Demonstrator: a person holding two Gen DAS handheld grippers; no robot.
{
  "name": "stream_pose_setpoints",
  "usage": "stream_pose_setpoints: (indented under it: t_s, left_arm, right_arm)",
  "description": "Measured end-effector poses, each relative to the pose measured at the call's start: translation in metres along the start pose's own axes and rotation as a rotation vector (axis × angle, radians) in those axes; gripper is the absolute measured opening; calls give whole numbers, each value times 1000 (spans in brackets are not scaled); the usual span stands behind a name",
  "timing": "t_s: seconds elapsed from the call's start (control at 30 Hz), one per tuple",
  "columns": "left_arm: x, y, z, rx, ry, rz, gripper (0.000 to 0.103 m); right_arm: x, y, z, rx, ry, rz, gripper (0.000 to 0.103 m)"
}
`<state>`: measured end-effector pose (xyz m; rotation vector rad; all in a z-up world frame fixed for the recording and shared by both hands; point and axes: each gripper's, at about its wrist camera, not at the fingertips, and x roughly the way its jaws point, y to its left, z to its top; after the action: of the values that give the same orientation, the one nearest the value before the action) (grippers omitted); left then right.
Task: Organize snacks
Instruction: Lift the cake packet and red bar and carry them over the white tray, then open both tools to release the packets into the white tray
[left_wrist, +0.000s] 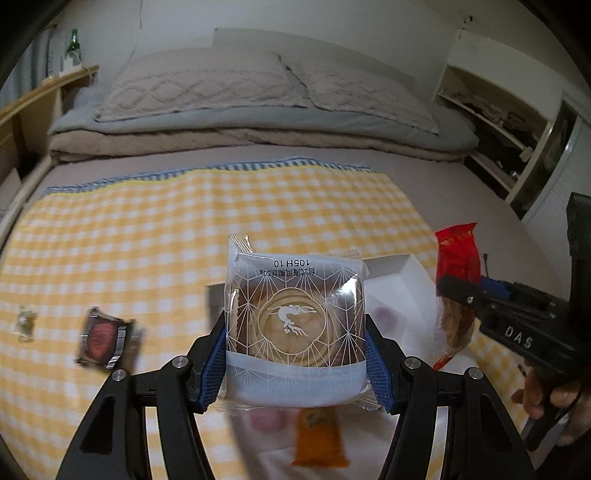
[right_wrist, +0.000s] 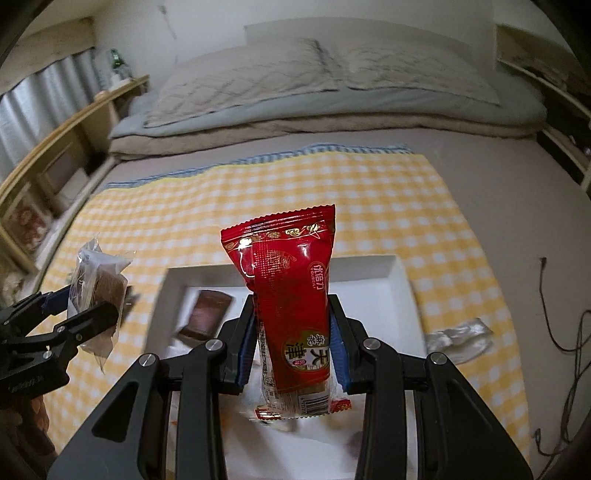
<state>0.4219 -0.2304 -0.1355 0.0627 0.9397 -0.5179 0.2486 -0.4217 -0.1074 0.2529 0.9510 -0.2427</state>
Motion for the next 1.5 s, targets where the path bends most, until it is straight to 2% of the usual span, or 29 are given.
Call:
stream_pose_setpoints:
  t_s: [0.3, 0.6, 0.77, 0.97, 1.07, 1.5]
  left_arm:
    - [105, -28, 16, -9, 93, -78, 63]
    - [194, -22, 28, -94, 228, -148, 64]
    - [214, -34, 22, -19, 300, -129, 64]
    - [233, -45, 20, 19, 369, -109, 64]
    - [237, -44, 27, 18, 347, -105, 64]
    - [228, -56, 16, 69, 252, -133, 64]
  right_arm:
    - [28, -29, -2, 5, 44, -66, 36]
    - [73, -44, -7, -43, 157, -126, 36]
    - [90, -53, -6, -22, 180, -133, 36]
    - [109, -61, -5, 15, 214, -130, 37]
    - [109, -61, -4, 27, 203, -146, 44]
    - [91, -66, -4, 63, 194, -105, 44]
